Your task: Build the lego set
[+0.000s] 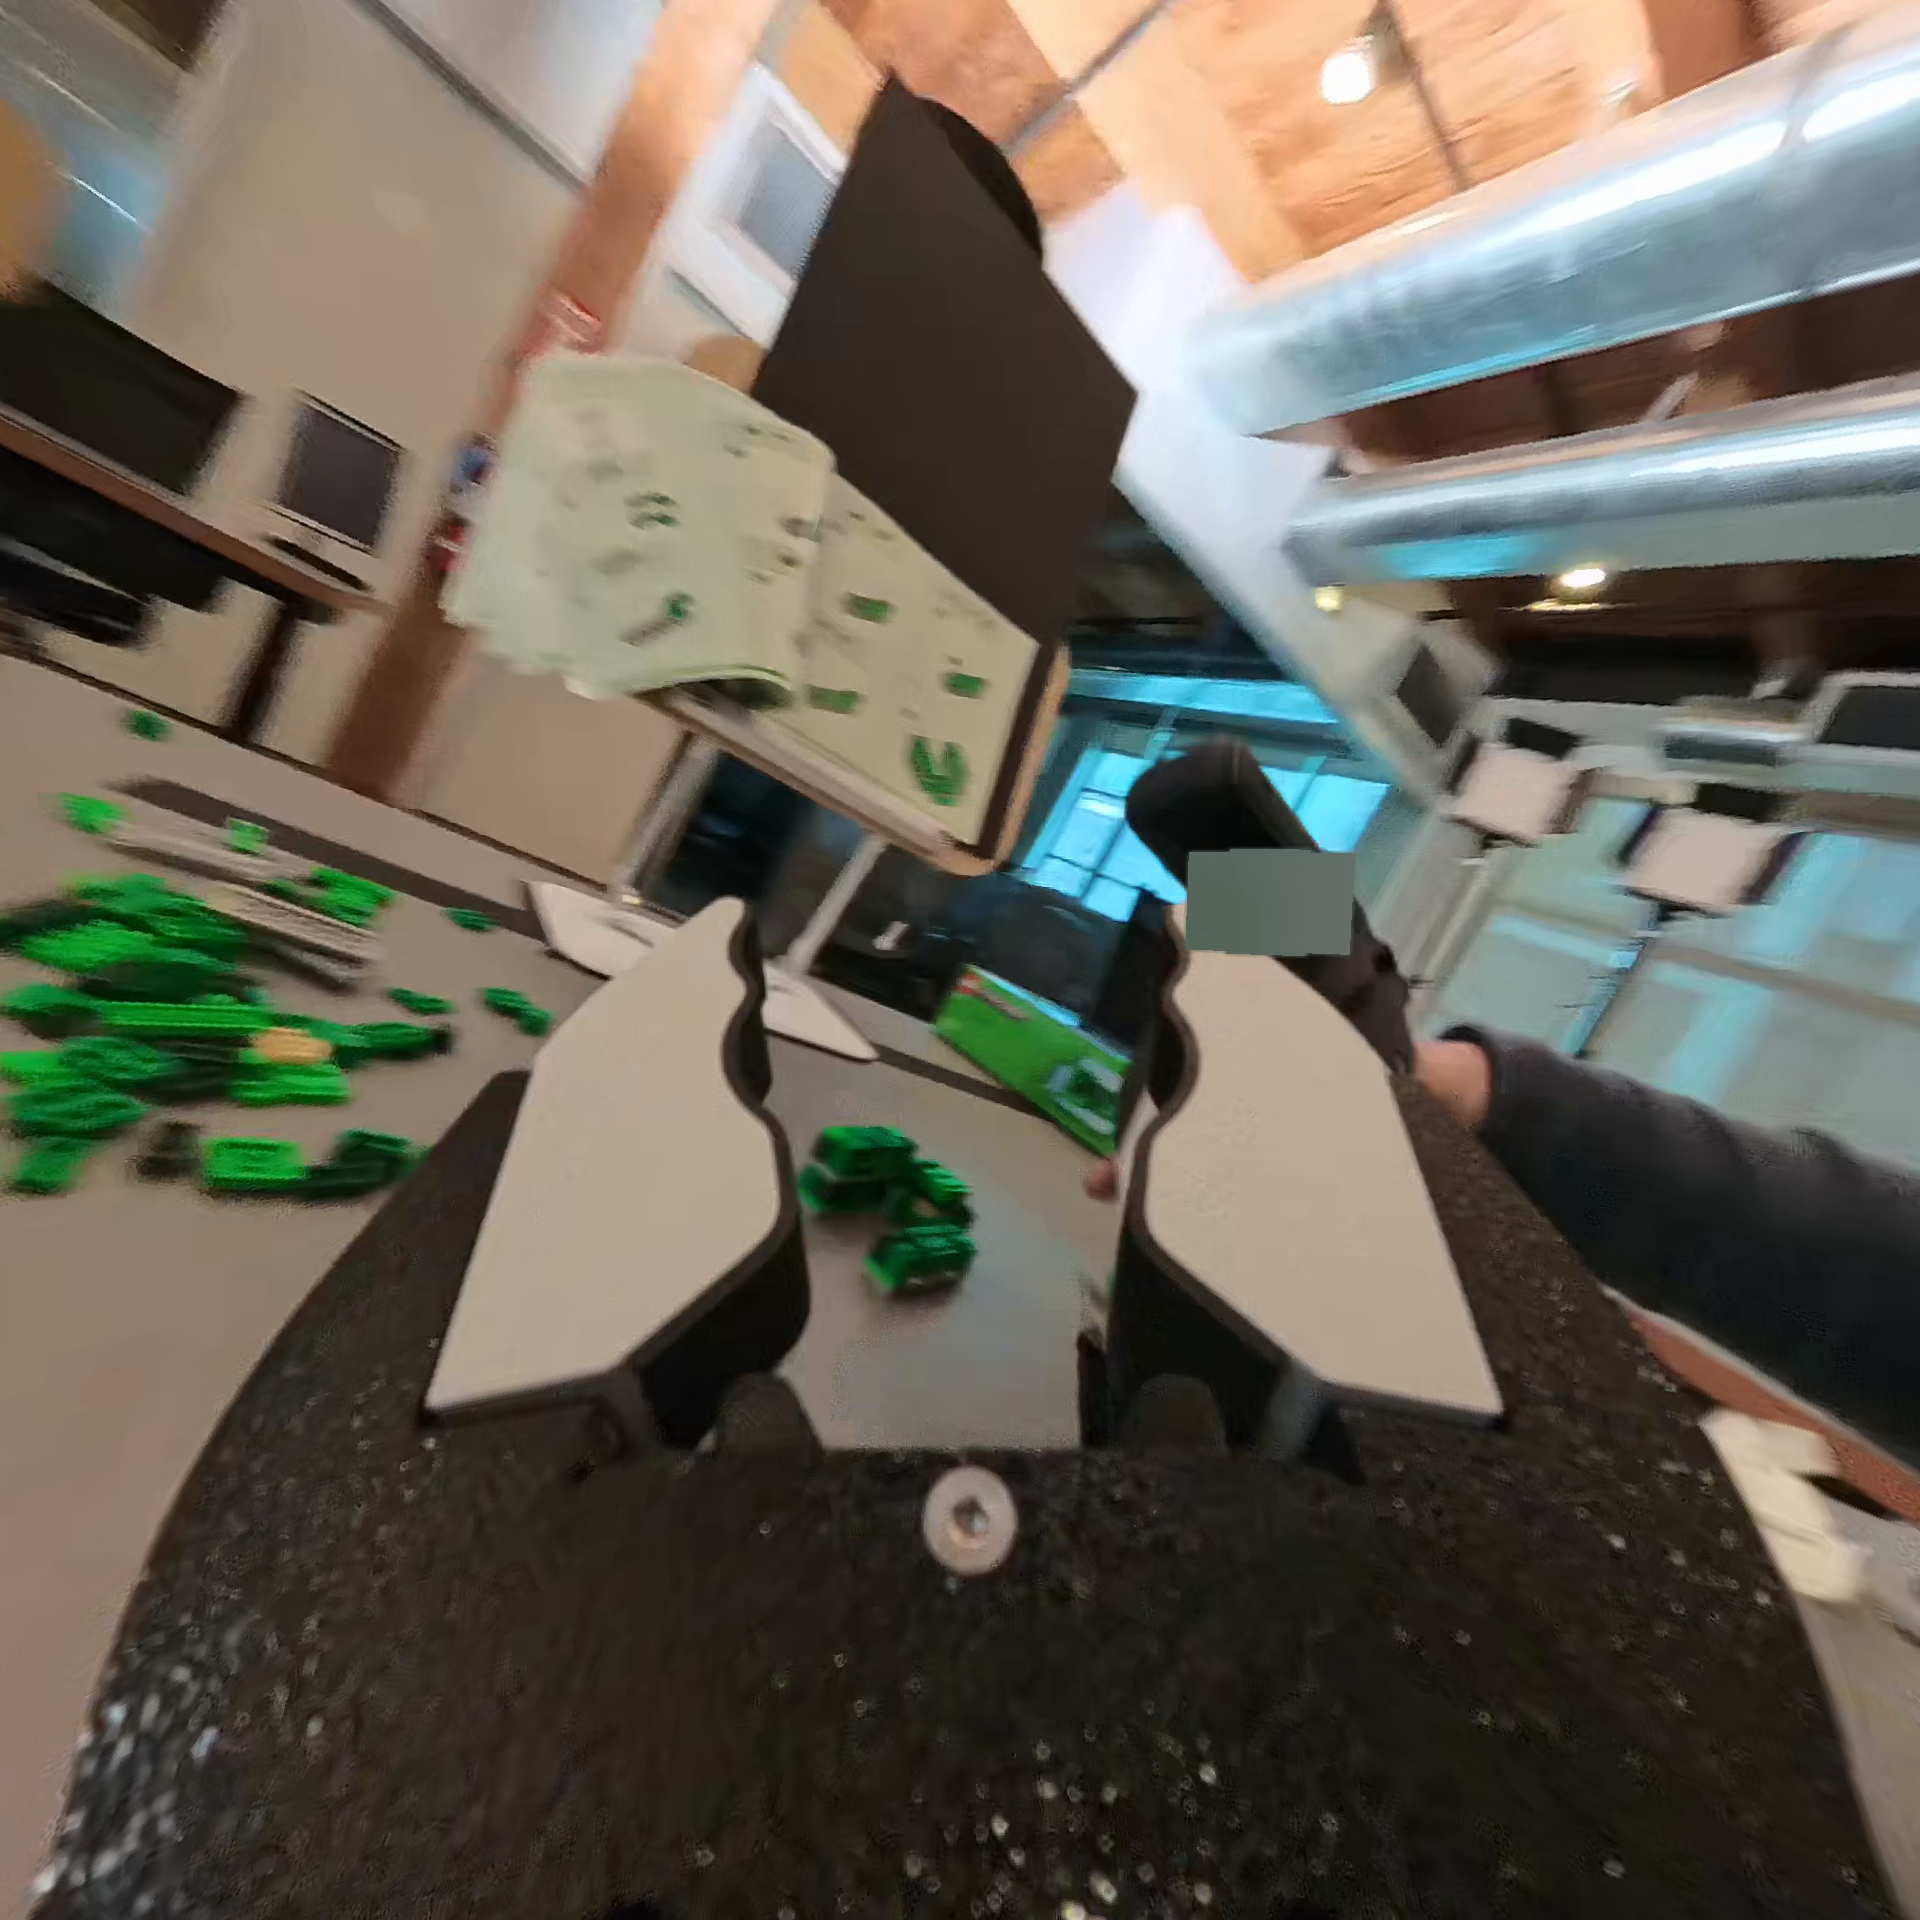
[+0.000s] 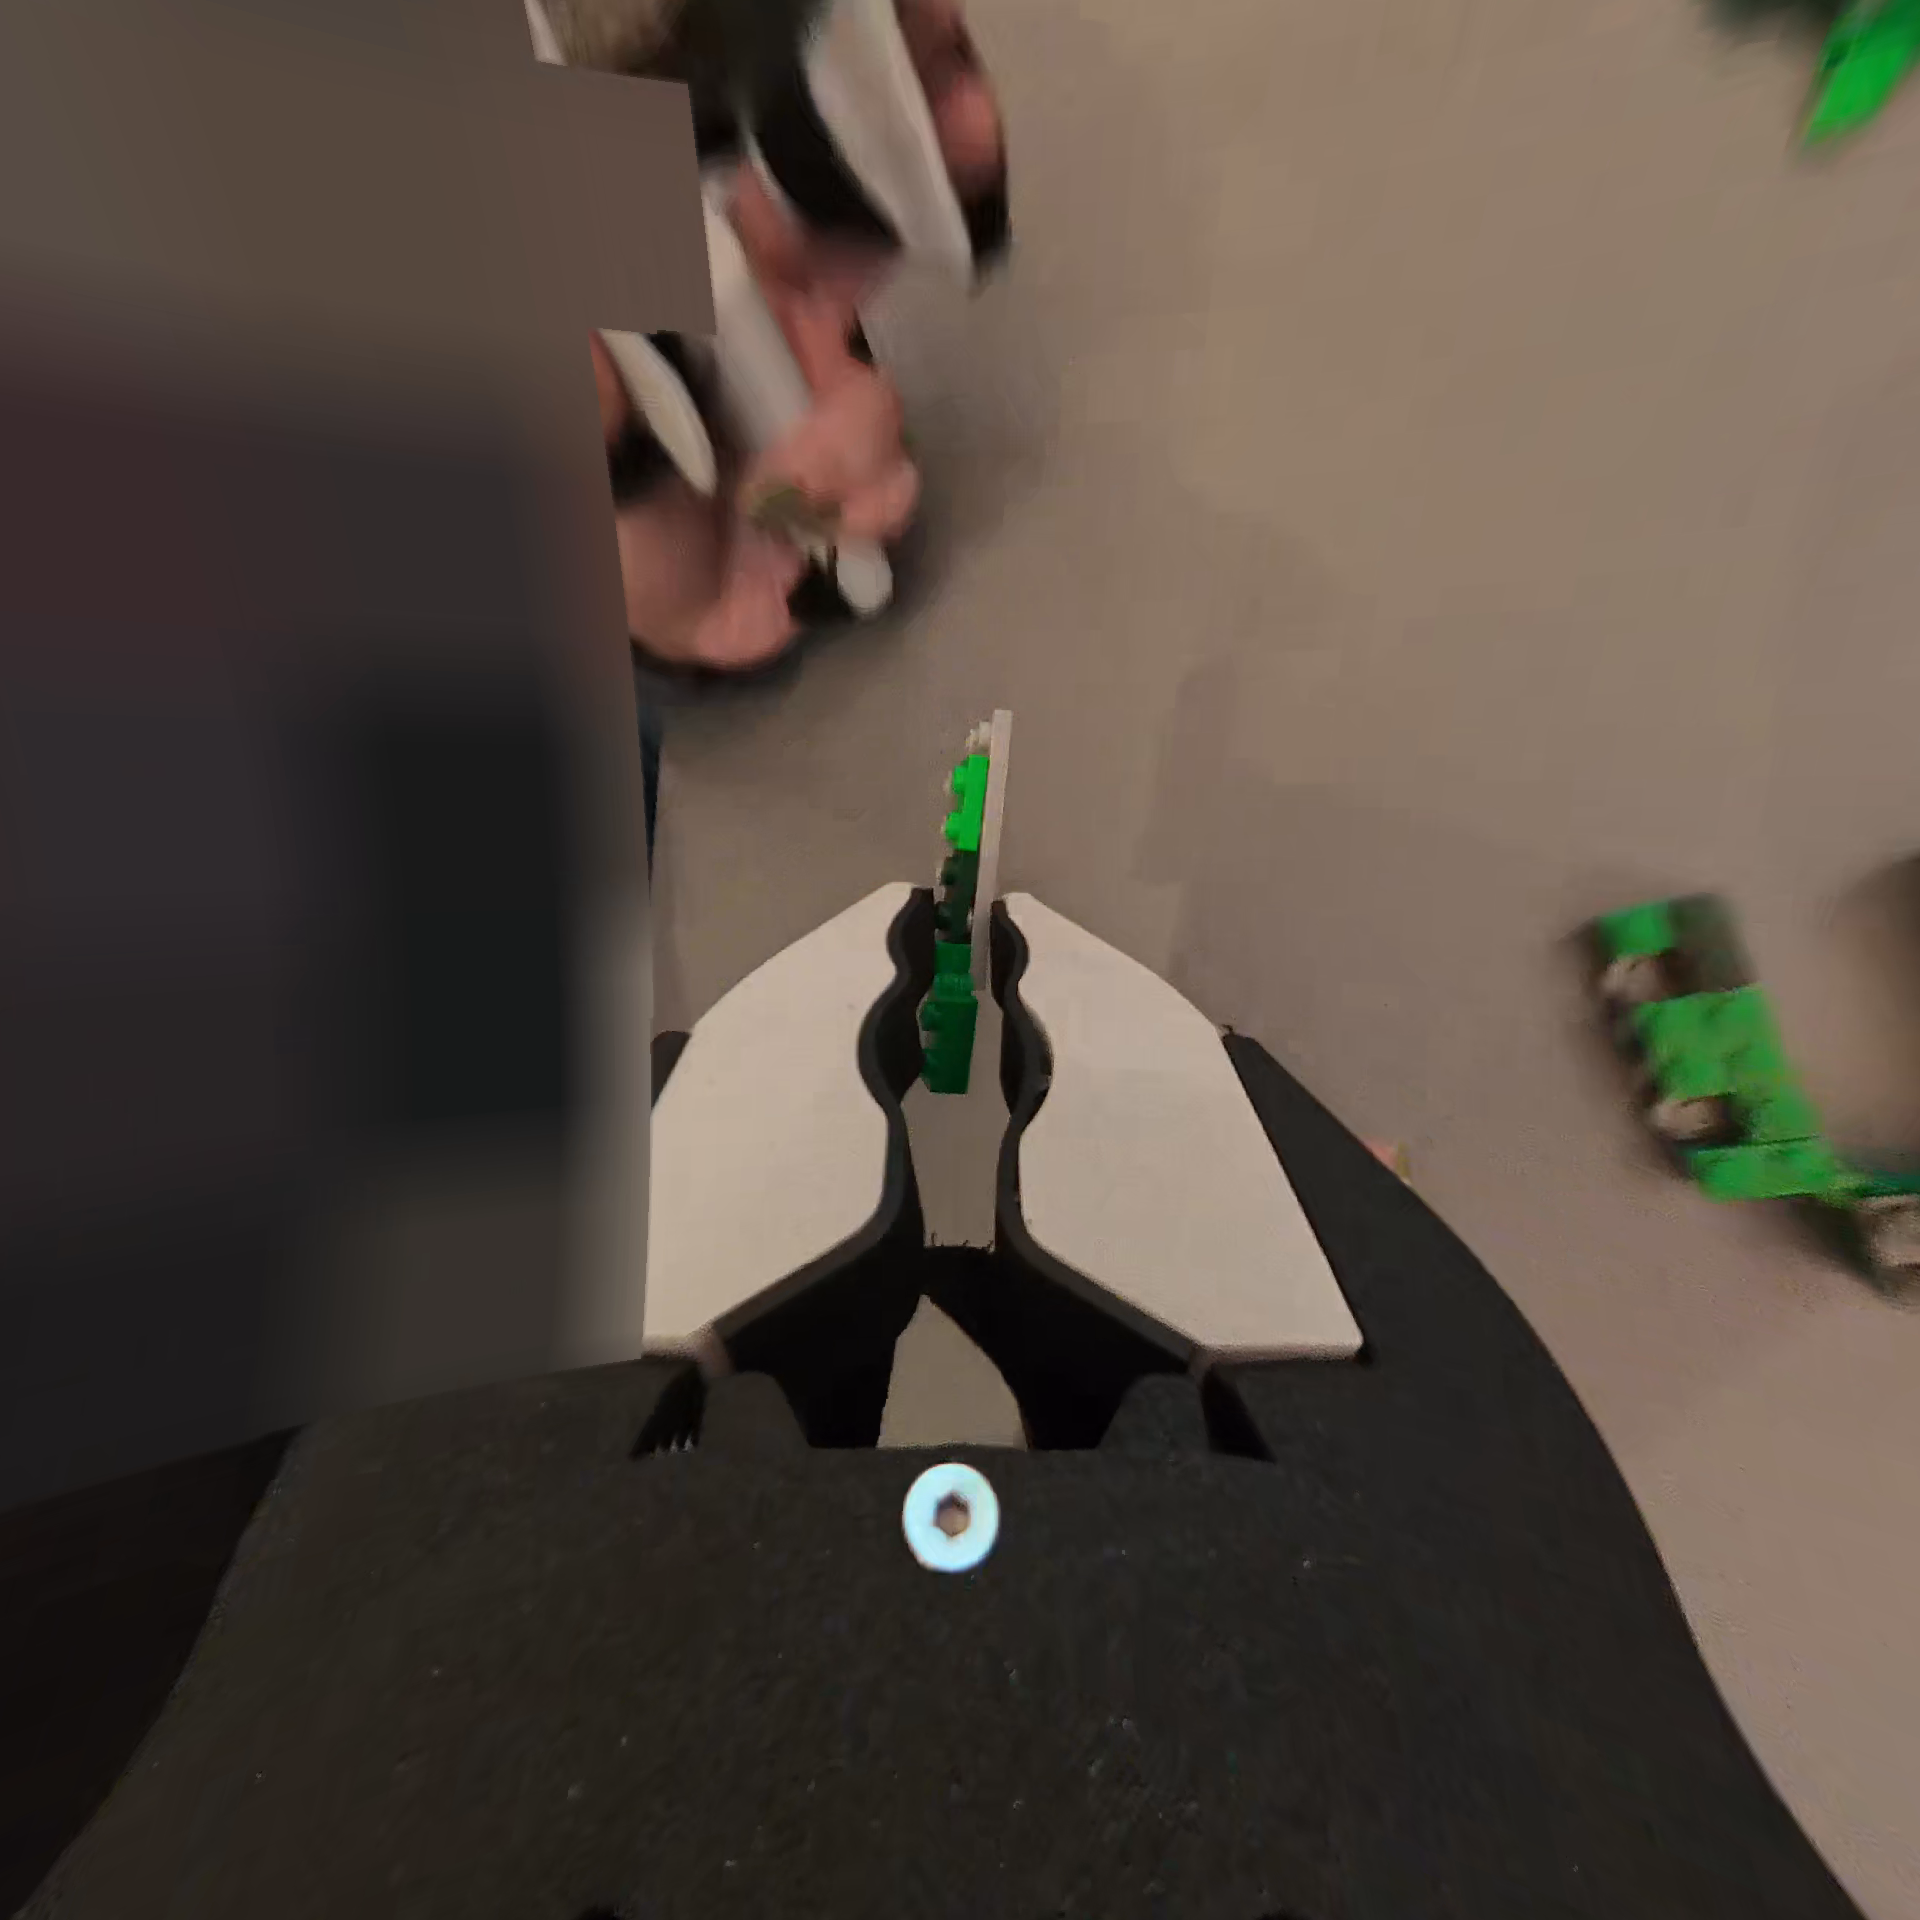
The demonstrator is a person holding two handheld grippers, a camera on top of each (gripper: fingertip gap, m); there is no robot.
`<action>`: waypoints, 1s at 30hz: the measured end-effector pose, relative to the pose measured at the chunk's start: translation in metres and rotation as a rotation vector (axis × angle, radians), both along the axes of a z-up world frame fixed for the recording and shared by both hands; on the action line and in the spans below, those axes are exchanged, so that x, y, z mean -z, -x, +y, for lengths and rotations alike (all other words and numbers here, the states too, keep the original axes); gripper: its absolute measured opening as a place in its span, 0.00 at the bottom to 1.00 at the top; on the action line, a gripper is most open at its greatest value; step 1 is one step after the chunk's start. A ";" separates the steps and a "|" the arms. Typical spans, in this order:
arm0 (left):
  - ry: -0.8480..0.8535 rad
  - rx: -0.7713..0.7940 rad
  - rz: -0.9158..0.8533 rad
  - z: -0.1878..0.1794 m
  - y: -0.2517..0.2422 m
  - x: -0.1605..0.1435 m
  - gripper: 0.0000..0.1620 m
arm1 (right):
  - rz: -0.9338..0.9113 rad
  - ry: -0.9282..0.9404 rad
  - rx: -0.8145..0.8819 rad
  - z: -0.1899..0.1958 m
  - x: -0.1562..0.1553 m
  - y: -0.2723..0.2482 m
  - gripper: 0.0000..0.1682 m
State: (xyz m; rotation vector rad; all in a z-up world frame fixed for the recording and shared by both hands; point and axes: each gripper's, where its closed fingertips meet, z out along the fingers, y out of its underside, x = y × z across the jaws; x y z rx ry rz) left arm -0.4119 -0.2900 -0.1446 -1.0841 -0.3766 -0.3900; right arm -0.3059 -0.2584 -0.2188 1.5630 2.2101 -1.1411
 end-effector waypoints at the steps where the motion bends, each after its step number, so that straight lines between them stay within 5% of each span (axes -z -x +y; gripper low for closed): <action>1: 0.017 -0.040 0.022 -0.002 0.003 0.001 0.44 | -0.059 0.011 -0.014 -0.001 0.012 -0.007 0.06; 8: 0.092 0.055 0.126 0.012 -0.019 0.006 0.48 | -0.240 -0.059 -0.119 0.010 0.050 -0.026 0.06; 15: 0.110 -0.026 0.132 0.010 -0.007 0.007 0.53 | -0.082 -0.345 -0.119 0.037 0.049 -0.017 0.17; 20: 0.191 -0.151 0.281 0.011 -0.006 0.010 0.53 | 0.559 -0.495 0.299 0.071 -0.012 0.016 0.20; 24: 0.377 -0.359 0.542 0.018 -0.002 0.024 0.33 | 1.193 -0.713 0.902 0.123 -0.072 -0.022 0.27; 28: 0.350 -0.361 0.700 0.023 -0.023 0.020 0.36 | 1.220 -0.959 1.049 0.134 -0.046 -0.047 0.22; 30: 0.343 -0.356 0.707 0.023 -0.025 0.019 0.38 | 1.227 -0.898 1.132 0.137 -0.053 -0.052 0.20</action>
